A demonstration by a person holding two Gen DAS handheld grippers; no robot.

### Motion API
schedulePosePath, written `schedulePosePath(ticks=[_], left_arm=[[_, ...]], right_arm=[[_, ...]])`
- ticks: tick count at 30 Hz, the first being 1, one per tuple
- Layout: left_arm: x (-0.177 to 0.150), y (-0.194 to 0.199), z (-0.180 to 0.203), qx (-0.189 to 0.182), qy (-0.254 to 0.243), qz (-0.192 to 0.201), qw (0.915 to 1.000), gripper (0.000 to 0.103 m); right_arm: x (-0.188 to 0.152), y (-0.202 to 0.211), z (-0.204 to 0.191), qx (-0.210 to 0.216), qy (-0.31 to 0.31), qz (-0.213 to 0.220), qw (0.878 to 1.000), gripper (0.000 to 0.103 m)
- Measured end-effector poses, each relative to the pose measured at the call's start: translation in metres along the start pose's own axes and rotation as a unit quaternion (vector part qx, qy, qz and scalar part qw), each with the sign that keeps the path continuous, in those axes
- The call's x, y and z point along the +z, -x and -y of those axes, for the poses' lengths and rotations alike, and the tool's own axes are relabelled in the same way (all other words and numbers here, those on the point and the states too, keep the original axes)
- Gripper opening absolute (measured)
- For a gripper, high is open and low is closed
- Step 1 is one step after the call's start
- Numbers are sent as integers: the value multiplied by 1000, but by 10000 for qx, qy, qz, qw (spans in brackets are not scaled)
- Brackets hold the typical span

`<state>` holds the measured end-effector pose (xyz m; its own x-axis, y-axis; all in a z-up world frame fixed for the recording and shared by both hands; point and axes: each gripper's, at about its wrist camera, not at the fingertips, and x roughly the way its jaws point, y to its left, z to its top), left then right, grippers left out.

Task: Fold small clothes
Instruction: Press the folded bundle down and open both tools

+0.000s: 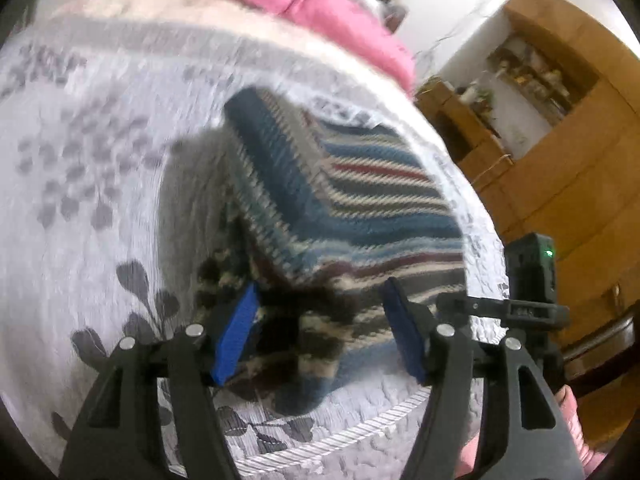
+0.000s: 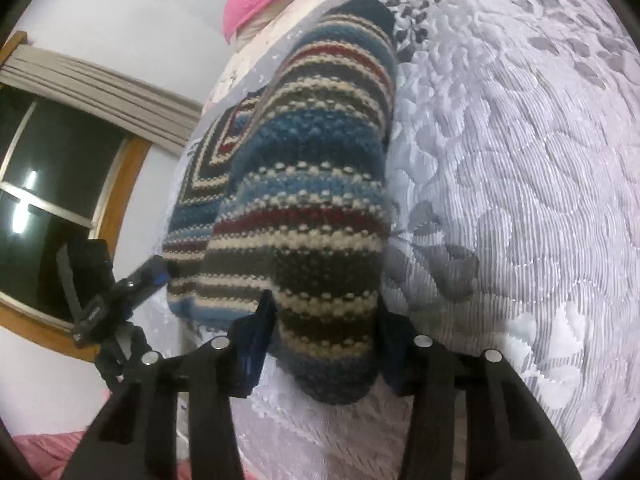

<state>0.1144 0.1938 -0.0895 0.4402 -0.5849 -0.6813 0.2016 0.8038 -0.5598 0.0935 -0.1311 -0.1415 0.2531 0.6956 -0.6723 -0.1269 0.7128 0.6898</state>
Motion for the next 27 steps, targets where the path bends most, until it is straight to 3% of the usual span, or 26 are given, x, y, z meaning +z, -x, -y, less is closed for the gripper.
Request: schedulePosePath(ticks=[3,6,11,23,26,27], left_arm=[[-5,-10,-8,163,148,-243,9995,36],[-5,-11,-10,315,92,-307,9990,27],[-4,-12,-23,317,111,-361,9988,24],[-14,-15,-35,65,231,-302,9993,25],[-17,-10,-31,97,260,-249,9993,27],[-18,-7,-26,132,238,-222,9994,30]], right_arm=[[-1,6,-6,129,-54,20,9999,27],[-4,19,-22,-30,220,79,9997,25],[-8,8,-29,-506,489,-32,9975,24],[-20,-7,-7,-630,160,130,9978,29],[-22,-7,-14,-732,149,239,9969,37],[-23,-7,-18,-774,154,275,9965,45]])
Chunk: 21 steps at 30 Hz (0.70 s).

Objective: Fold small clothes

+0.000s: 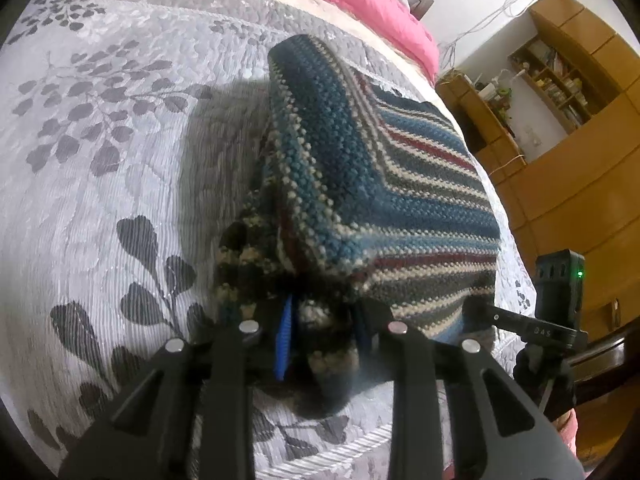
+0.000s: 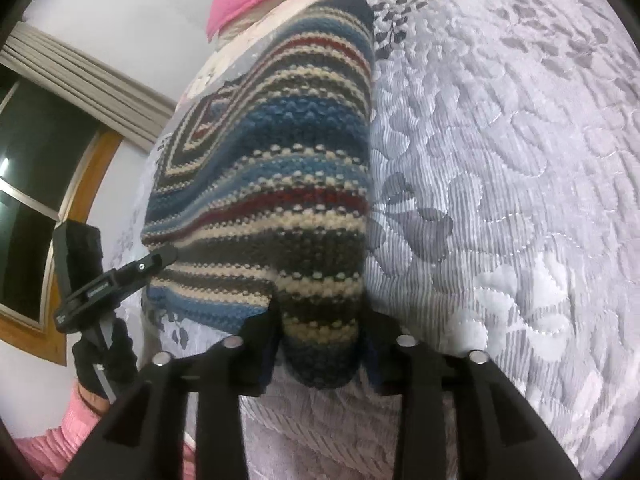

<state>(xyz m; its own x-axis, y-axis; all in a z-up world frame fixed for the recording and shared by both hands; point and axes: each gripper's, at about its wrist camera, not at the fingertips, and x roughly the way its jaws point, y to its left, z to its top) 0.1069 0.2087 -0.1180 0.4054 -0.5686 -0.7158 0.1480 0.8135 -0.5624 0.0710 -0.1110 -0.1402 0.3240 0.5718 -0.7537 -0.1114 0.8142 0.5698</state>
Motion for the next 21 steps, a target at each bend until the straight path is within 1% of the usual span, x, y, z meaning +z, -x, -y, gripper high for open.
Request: schedulePosePath(ticks=[1,2,3,4,5,6,7,8,10,11,12,14,16,19,21], left_arm=[[-2,3,4,49,-33,20,10000,33],[-4,6,9,85,-76,42,9999,40],[-7,10,14,115,-145,74,9998,50],[-9,14,20,165,-215,111,9996,55],[-11,18,26,248,-290,150,9992,65],[-15,22,33,416,-380,203,9982,76],[-17,26,39,558,-431,237,9972,80],[-21,30,45,653,-475,265,9964,81],[-25,35,51,680,-484,295,9961,81],[-28,37,54,722,-476,306,9958,83],[-30,39,58,845,-458,304,9949,87],[-37,45,64,1102,-475,346,9922,87],[-42,50,69,1224,-539,403,9902,88],[-48,58,73,1324,-542,448,9887,88],[-53,62,75,1385,-508,445,9881,88]], right_arm=[[-2,2,-4,-69,23,48,10000,51],[-5,6,-8,-161,53,79,9998,54],[-8,7,-9,-267,92,93,9996,60],[-10,11,-12,-430,150,109,9989,67],[-13,17,-16,-611,231,139,9978,71],[-16,20,-18,-740,284,171,9967,78],[-19,25,-23,-908,355,233,9950,81],[-23,30,-27,-1001,424,288,9937,82],[-27,36,-34,-1118,472,338,9920,88],[-29,39,-37,-1168,484,354,9913,89],[-32,42,-41,-1234,529,393,9902,89],[-38,47,-49,-1378,624,433,9875,91],[-44,50,-56,-1496,687,467,9853,92],[-52,53,-66,-1608,779,525,9825,94],[-57,56,-70,-1810,791,541,9788,96]])
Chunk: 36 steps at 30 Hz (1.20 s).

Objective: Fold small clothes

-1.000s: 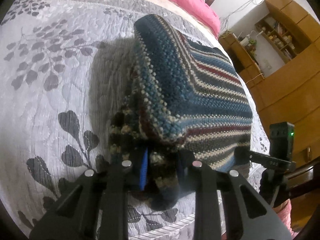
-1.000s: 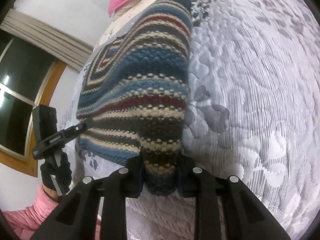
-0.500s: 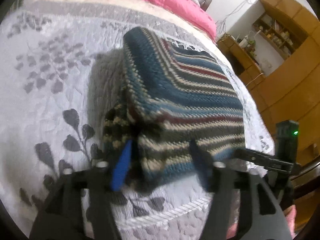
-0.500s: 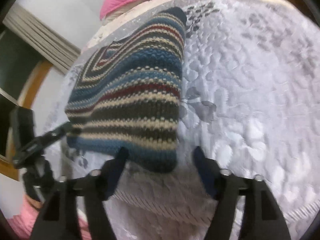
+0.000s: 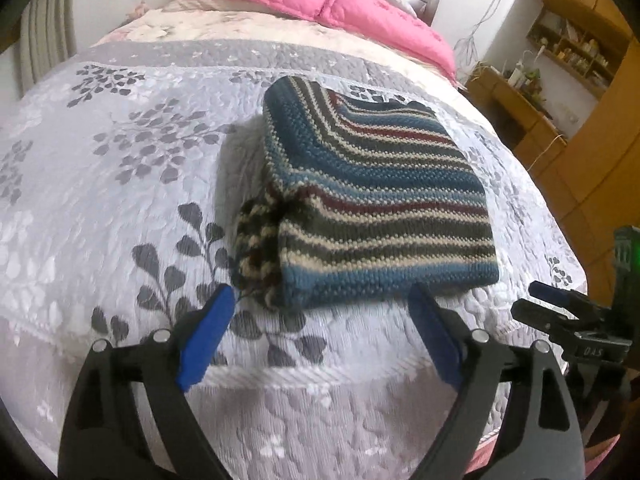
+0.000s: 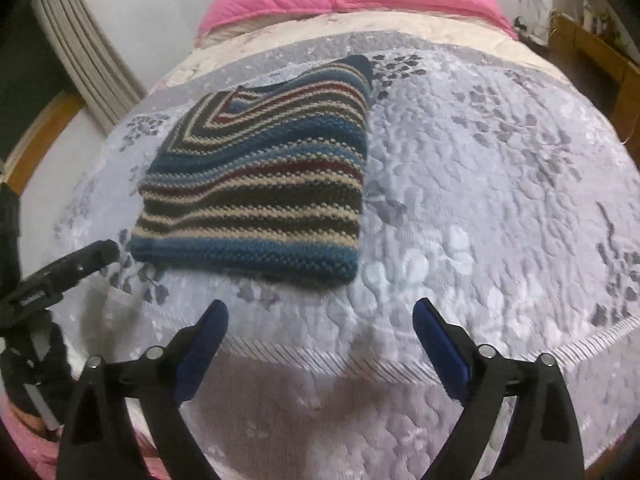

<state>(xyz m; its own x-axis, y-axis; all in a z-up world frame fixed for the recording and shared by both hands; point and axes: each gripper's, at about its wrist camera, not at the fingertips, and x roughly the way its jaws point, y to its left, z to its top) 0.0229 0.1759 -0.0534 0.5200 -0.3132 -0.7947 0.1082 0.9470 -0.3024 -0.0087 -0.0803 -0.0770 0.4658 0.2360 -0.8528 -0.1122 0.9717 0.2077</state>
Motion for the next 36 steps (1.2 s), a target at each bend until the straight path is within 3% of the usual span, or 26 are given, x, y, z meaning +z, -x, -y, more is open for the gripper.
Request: schedulePosePath(ticks=[4,9,16,24,36], left_arm=[[-7,8,5,149,-30,14,9999,89],[-16,13,10,376,-125,-40,9992,89],[-27,22,12,516,-125,-85,9986,89],[-34,49,18,732,-137,136,9971,91],[-38,82,33,1119,-437,466,9917,91]], right_arm=[[-10,10,-7,-397,155,78,9991,98],[-17,18,-9,-380,29,114,9992,99],[-24,28,-23,-958,85,185,9952,99],[-27,43,-36,-674,-72,269,9973,99],[-26,66,-60,-736,68,477,9961,99]])
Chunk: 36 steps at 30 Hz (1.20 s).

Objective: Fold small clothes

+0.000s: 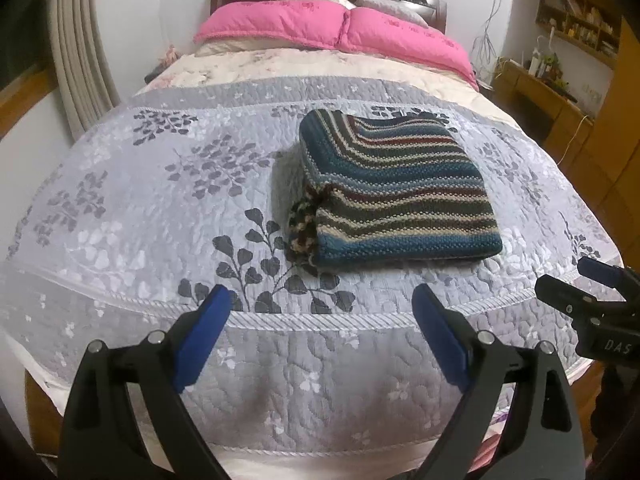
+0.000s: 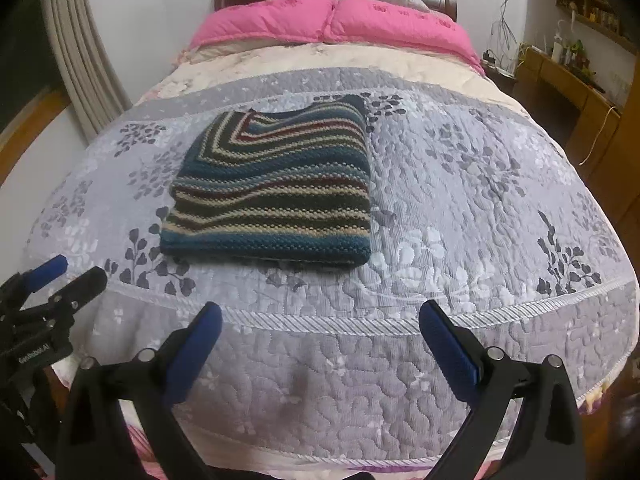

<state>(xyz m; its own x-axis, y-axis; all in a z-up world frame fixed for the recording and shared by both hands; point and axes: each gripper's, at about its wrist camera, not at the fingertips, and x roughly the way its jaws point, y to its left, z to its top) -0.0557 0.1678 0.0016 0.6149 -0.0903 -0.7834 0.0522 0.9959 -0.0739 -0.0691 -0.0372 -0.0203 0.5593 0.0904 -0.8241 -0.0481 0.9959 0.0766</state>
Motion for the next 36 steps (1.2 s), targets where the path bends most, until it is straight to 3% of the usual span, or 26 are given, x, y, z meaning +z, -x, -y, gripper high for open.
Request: schedulePosePath(ticks=[14,36], left_arm=[[-2,16,1,522,-77,187,9984,94],[-1,3,2,598,-130,45,9981,94]], right_arm=[[-2,0,-3,-93,-32,11,10000,99],[-3,-15,-4,-220,-36,-62,9997,99]])
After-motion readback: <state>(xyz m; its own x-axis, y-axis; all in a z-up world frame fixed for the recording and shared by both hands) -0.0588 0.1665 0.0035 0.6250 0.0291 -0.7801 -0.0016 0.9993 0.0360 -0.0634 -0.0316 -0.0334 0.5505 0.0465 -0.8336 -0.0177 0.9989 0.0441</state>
